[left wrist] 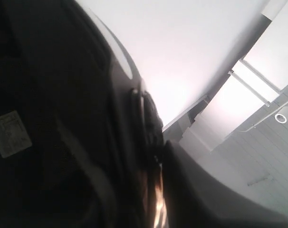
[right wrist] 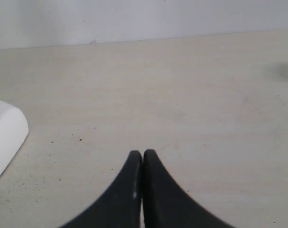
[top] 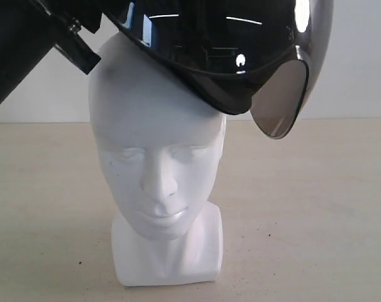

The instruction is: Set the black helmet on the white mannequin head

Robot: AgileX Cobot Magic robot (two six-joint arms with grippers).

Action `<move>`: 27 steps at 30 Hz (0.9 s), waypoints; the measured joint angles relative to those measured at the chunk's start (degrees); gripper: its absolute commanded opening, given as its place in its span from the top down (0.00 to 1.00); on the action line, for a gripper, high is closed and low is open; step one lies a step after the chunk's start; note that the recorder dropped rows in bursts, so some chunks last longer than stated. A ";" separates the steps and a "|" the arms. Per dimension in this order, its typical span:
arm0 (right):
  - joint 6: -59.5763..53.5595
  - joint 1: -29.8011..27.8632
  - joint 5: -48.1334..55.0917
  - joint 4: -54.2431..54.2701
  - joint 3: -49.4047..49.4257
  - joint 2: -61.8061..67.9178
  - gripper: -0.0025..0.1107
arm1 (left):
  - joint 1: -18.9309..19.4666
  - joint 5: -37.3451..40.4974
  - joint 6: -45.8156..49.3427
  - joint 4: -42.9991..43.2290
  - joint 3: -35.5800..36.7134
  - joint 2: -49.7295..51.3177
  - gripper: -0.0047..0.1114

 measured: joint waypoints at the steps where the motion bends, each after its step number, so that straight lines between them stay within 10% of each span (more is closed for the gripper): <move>1: 0.00 0.00 0.00 0.00 0.00 0.00 0.98 | 0.00 0.00 0.00 0.09 0.61 -0.41 0.92; 27: 0.00 0.00 0.00 0.00 0.00 0.00 0.98 | -0.12 -1.42 0.78 -0.38 13.89 -10.04 0.92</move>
